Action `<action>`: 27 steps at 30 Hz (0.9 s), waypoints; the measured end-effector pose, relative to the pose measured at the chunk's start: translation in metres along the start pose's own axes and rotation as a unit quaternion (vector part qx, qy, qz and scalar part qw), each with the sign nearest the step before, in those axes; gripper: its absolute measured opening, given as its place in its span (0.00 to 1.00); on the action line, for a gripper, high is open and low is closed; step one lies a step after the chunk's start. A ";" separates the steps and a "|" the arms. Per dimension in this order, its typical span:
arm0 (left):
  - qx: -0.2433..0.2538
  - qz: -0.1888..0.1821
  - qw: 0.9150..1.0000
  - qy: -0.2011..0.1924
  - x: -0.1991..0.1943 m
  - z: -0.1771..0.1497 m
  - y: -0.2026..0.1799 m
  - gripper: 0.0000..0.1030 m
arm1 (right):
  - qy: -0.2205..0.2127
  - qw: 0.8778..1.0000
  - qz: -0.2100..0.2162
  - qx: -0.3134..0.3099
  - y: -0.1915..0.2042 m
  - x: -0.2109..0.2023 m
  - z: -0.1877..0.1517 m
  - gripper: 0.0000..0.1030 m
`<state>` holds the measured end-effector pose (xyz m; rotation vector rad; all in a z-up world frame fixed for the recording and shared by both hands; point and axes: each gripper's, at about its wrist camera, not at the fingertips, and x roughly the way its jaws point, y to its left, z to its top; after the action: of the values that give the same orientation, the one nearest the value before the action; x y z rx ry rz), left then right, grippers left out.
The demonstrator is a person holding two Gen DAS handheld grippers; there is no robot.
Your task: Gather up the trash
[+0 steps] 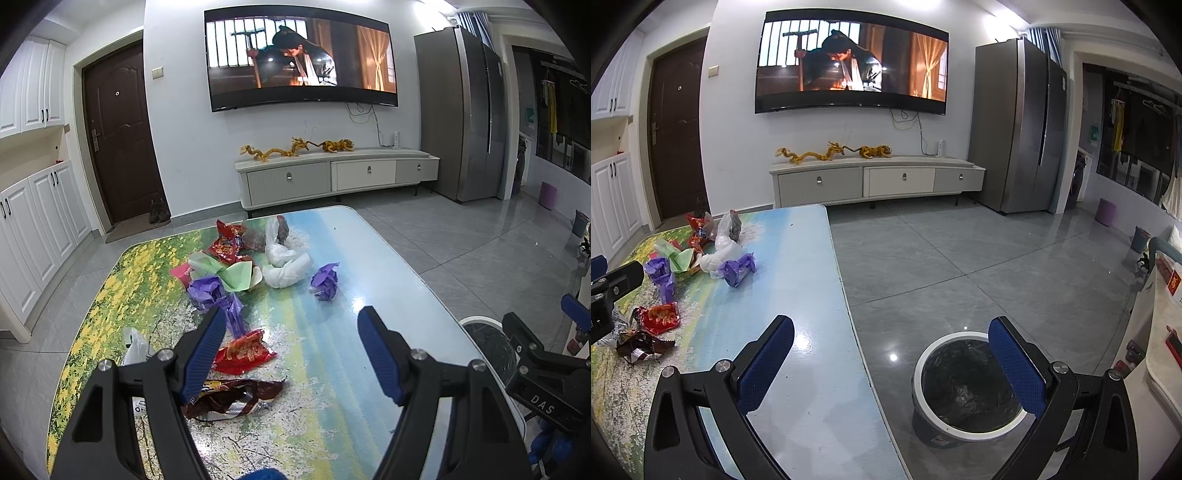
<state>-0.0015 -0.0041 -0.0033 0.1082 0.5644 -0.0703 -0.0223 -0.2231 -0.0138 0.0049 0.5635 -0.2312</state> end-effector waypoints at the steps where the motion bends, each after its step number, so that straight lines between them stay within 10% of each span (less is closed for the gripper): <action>1: -0.001 -0.001 1.000 0.001 0.000 0.000 0.001 0.70 | -0.001 1.000 -0.001 -0.001 0.000 -0.001 0.000 1.00; 27: -0.001 -0.008 1.000 0.009 0.006 -0.003 -0.002 0.70 | -0.008 1.000 -0.012 -0.004 -0.003 -0.004 0.002 1.00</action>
<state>0.0015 -0.0059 -0.0088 0.1023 0.5837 -0.0846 -0.0249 -0.2251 -0.0100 -0.0104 0.5493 -0.2525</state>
